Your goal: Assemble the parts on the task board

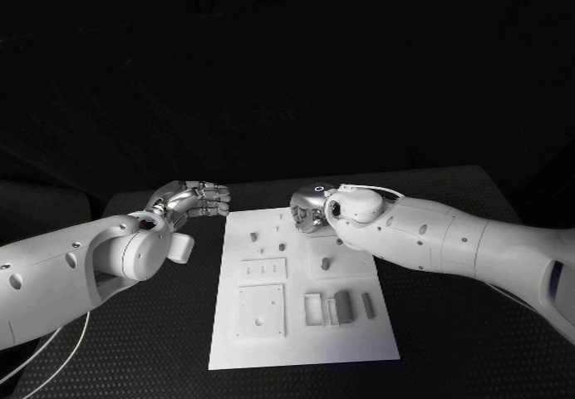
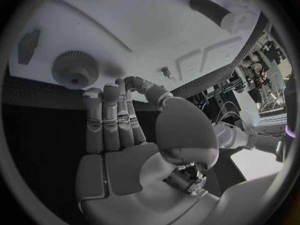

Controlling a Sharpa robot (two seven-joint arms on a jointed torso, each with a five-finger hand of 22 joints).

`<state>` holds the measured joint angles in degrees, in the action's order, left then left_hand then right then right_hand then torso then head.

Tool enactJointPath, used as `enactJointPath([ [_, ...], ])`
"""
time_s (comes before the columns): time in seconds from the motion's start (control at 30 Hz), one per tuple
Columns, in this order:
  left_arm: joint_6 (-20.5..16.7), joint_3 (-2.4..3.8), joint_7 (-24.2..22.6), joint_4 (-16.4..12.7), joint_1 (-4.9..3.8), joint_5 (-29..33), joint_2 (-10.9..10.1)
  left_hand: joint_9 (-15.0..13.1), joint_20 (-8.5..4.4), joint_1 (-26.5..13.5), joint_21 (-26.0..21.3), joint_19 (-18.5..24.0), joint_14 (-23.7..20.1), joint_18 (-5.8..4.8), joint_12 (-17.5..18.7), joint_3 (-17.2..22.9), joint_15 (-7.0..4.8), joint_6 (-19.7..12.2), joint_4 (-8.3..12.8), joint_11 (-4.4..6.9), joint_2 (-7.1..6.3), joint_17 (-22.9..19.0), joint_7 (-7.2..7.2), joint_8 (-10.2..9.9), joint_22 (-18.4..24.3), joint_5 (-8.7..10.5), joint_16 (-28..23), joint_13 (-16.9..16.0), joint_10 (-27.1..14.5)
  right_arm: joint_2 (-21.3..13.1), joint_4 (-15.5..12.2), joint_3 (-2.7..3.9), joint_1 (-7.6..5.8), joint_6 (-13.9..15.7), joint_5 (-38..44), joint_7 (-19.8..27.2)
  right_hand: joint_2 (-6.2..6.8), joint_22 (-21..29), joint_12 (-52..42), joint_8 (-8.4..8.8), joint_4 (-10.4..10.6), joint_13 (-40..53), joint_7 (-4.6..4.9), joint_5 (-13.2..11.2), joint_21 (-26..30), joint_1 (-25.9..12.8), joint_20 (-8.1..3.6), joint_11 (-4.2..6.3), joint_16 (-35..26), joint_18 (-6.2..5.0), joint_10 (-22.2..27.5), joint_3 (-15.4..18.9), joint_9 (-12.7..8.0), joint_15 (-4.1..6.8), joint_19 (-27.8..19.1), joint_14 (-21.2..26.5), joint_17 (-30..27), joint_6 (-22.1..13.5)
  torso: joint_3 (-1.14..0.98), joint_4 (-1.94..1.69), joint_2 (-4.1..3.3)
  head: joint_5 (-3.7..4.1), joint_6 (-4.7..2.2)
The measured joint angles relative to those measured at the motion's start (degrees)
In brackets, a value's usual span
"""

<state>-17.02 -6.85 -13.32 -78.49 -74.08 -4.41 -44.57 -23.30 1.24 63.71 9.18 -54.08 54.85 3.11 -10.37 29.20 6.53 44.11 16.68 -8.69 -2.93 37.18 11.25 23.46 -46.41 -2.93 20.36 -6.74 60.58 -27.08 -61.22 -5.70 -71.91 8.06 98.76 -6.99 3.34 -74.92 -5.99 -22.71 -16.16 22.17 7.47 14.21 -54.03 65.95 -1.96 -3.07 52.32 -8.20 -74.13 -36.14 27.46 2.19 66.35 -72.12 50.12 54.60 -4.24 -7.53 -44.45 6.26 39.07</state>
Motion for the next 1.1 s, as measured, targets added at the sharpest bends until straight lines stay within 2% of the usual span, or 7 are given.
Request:
enactJointPath([
  [0.53, -0.02, 0.01, -0.08, -0.03, -0.15, 0.01, 0.36, 0.05, -0.21, 0.00, -0.22, -0.21, 0.00, -0.08, 0.22, 0.00, 0.00, 0.00, 0.00, 0.00, 0.00, 0.06, 0.00, -0.22, 0.07, 0.00, 0.00, 0.05, 0.00, 4.80, 3.64, 0.02, 0.01, 4.68, 0.86, -0.19, 0.16, 0.00, 0.02, 0.06, 0.17, 0.17, -0.17, -0.01, -0.47, -0.16, -0.20, 0.41, 0.43, 0.24, -0.41, -0.17, 0.00, 0.15, 0.21, -0.17, 0.12, 0.17, -0.05, 0.12, -0.15, 0.16, -0.65],
  [0.7, -0.03, 0.01, -0.16, -0.20, -0.51, 0.01, 0.26, 0.05, -0.21, 0.00, -0.22, -0.21, 0.00, -0.14, 0.22, 0.00, 0.00, 0.00, 0.00, 0.00, 0.00, 0.11, 0.00, -0.22, 0.06, 0.00, 0.00, 0.05, 0.00, 5.37, 3.84, 0.02, 0.02, 6.84, 1.56, -0.20, 0.16, 0.00, 0.03, 0.22, 0.17, 0.19, -0.20, -0.02, -0.68, -0.16, -0.19, 0.32, 0.43, 0.24, -0.50, -0.17, 0.00, 0.16, 0.21, -0.18, 0.18, 0.19, -0.08, 0.15, -0.20, 0.07, -0.81],
  [0.87, -0.04, 0.01, -0.21, -0.21, -0.61, 0.01, 0.27, 0.10, -0.21, 0.00, -0.22, -0.21, 0.00, -0.20, 0.22, 0.00, 0.00, 0.00, 0.00, 0.00, 0.00, 0.11, 0.00, -0.22, 0.06, 0.00, 0.00, 0.05, 0.00, 5.88, 4.57, 0.03, 0.02, 8.13, 2.07, -0.22, 0.16, 0.00, 0.08, 0.32, 0.32, 0.33, -0.16, 0.03, -0.81, -0.16, -0.19, 0.21, 0.43, 0.24, -0.61, -0.33, 0.00, 0.25, 0.21, -0.28, 0.18, 0.48, -0.08, 0.19, -0.30, 0.01, -0.89],
  [1.1, -0.05, 0.01, -0.26, -0.44, -1.18, 0.01, 0.24, 0.10, -0.21, 0.00, -0.22, -0.21, 0.00, -0.47, 0.22, 0.00, 0.00, 0.00, 0.00, 0.00, 0.00, 0.12, 0.00, -0.22, 0.06, 0.00, -0.22, 0.05, 0.00, 6.62, 5.90, 0.03, 0.04, 9.50, 2.88, -0.22, 0.16, 0.00, 0.08, 0.09, 0.32, 0.33, -0.18, 0.24, -0.91, -0.16, -0.17, 0.41, 0.64, 0.24, -0.82, -0.33, 0.00, 0.33, 0.22, -0.51, 0.18, 0.51, -0.11, 0.21, -0.48, -0.06, -1.09],
])
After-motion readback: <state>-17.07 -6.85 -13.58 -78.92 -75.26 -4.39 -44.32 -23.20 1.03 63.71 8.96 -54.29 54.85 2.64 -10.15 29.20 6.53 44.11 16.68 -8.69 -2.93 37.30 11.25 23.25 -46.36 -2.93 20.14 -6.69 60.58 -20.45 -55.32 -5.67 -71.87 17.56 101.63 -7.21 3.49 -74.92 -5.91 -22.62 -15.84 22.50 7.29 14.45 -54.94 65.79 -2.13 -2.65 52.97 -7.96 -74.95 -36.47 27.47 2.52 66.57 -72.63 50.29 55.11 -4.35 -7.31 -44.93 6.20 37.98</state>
